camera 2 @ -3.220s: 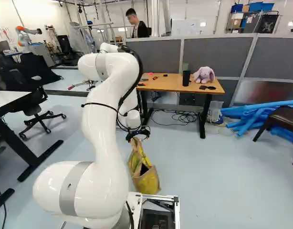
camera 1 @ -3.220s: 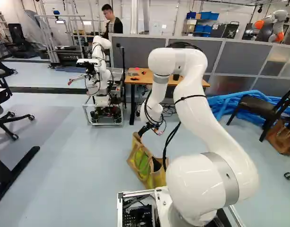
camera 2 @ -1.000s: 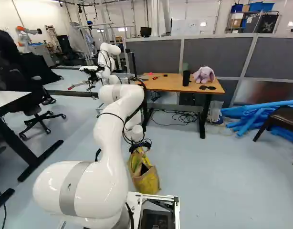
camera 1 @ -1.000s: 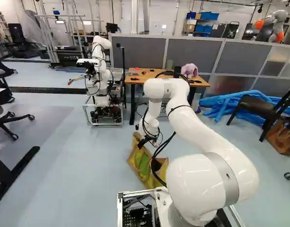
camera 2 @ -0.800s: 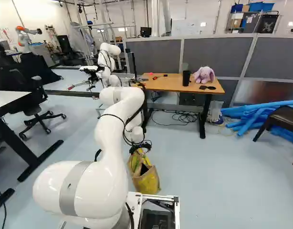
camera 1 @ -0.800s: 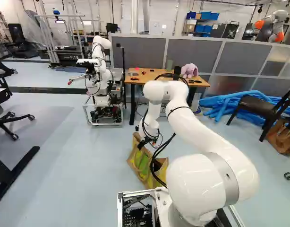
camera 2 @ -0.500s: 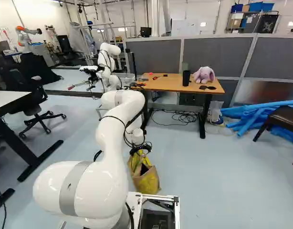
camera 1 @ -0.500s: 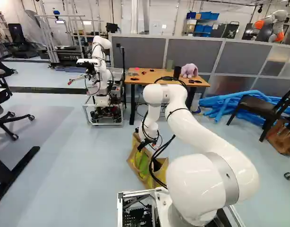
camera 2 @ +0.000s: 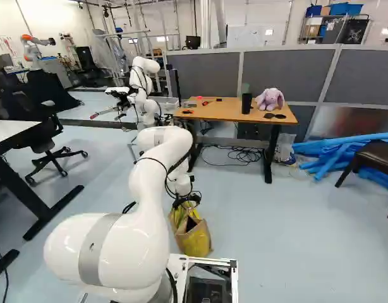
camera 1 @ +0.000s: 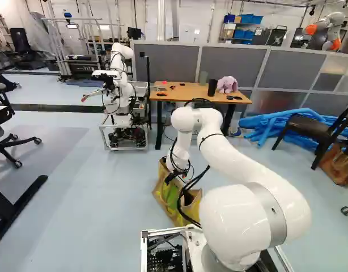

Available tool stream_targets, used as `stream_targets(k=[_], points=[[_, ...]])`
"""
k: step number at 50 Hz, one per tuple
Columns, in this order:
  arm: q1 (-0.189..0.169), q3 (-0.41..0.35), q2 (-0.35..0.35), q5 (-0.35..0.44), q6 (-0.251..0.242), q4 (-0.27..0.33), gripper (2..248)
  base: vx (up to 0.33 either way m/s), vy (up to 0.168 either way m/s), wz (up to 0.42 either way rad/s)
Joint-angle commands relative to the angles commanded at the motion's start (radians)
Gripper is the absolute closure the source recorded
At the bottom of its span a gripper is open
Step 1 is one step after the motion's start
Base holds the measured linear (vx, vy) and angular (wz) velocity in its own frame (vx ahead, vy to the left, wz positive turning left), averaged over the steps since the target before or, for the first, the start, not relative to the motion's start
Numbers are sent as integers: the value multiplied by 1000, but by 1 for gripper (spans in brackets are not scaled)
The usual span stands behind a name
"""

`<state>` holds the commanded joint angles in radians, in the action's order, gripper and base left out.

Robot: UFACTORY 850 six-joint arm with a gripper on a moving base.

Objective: Pick up the bag on the ground and place it on the table

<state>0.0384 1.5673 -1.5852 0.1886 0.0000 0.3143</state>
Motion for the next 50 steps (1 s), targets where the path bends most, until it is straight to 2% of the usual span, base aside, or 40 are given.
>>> stream_targets(k=[14,15,19,20,24,25,29,30,35,36,40,41,45,46,50], points=[[0,43,-43,0,0,0,3,0,0,0],[0,43,-43,0,0,0,20,0,0,0],[0,45,-45,0,0,0,20,0,0,0],[0,46,-46,0,0,0,58,0,0,0],[0,46,-46,0,0,0,58,0,0,0],[0,46,-46,0,0,0,96,0,0,0],[0,46,-46,0,0,0,96,0,0,0],[0,46,-46,0,0,0,133,0,0,0],[0,46,-46,0,0,0,133,0,0,0],[0,46,-46,0,0,0,170,0,0,0],[0,46,-46,0,0,0,170,0,0,0],[0,46,-46,0,0,0,206,0,0,0],[0,46,-46,0,0,0,206,0,0,0],[0,46,-46,0,0,0,220,0,0,0],[0,46,-46,0,0,0,220,0,0,0]])
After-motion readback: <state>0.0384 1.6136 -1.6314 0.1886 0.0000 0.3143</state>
